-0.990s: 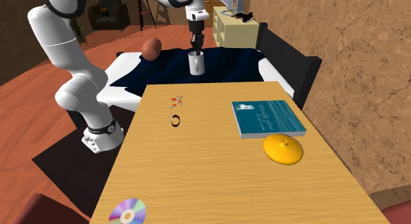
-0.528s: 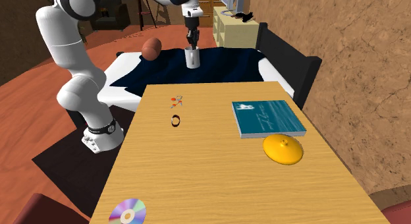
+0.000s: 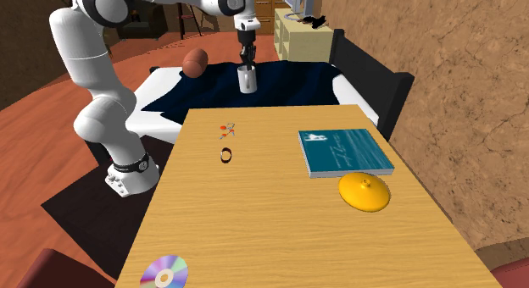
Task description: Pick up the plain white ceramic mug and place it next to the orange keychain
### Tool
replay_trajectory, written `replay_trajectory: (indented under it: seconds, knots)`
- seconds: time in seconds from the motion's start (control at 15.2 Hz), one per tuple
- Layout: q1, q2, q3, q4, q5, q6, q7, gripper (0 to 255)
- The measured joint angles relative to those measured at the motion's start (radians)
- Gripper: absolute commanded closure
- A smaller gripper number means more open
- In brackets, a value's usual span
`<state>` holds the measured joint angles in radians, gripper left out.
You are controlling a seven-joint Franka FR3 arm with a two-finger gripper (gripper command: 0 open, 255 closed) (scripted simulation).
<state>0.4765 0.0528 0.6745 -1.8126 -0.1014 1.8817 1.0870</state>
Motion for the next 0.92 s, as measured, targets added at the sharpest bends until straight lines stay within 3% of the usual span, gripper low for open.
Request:
replay_trajectory:
  seconds: [0.92]
  knots:
    - [0.004, 0.046, -0.003, -0.143, -0.04, 0.176, 0.034, 255]
